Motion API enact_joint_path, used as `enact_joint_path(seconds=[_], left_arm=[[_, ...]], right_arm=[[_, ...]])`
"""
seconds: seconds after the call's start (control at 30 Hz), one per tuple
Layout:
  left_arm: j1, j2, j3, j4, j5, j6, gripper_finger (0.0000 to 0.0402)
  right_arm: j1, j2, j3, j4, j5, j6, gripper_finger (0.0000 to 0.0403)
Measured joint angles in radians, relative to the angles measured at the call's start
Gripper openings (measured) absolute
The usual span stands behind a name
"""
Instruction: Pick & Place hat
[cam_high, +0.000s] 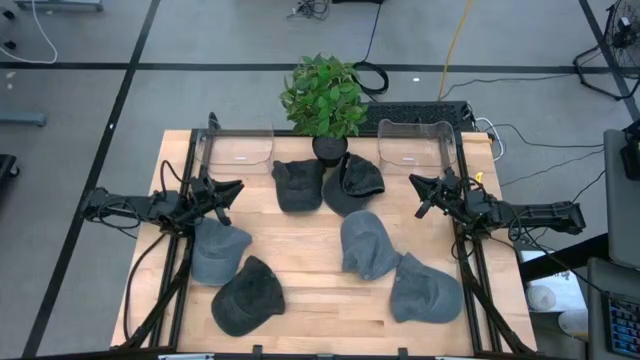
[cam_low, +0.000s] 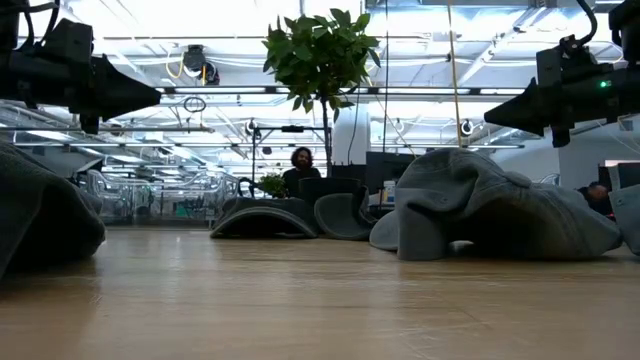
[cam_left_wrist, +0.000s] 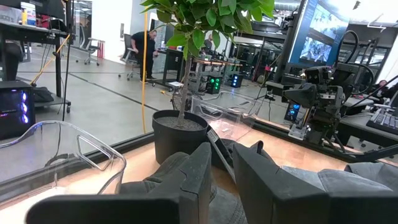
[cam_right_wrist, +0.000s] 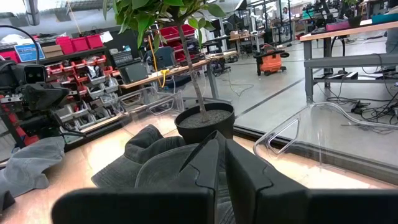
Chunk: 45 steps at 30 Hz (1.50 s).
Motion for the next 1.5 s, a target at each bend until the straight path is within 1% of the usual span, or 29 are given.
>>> enact_joint_path(seconds=[0.27, 0.53, 0.73, 1.03, 1.17, 1.23, 1.3, 1.4, 1.5], left_arm=[[0.000, 0.000, 0.000, 0.000, 0.000, -0.002, 0.0074], [0.000, 0.000, 0.000, 0.002, -0.002, -0.051, 0.0074], [0.000, 0.000, 0.000, 0.034, 0.025, -0.052, 0.0074], [0.000, 0.000, 0.000, 0.071, 0.024, 0.088, 0.0074], [0.000, 0.000, 0.000, 0.074, 0.026, 0.106, 0.0077], [0.000, 0.000, 0.000, 0.080, 0.052, 0.108, 0.0089], [0.000, 0.000, 0.000, 0.084, 0.089, 0.119, 0.0113], [0.000, 0.000, 0.024, 0.042, 0.097, 0.095, 0.0165], [0.000, 0.000, 0.072, -0.044, 0.093, 0.071, 0.0216]], right_arm=[[0.000, 0.000, 0.000, 0.000, 0.000, 0.000, 0.0016], [0.000, 0.000, 0.000, 0.000, 0.000, 0.000, 0.0016], [0.000, 0.000, 0.000, 0.000, 0.000, 0.000, 0.0016], [0.000, 0.000, 0.000, 0.000, 0.000, 0.000, 0.0016], [0.000, 0.000, 0.000, 0.000, 0.000, 0.000, 0.0016], [0.000, 0.000, 0.000, 0.000, 0.000, 0.000, 0.0016], [0.000, 0.000, 0.000, 0.000, 0.000, 0.000, 0.0016], [0.000, 0.000, 0.000, 0.000, 0.000, 0.000, 0.0016], [0.000, 0.000, 0.000, 0.000, 0.000, 0.000, 0.0016]])
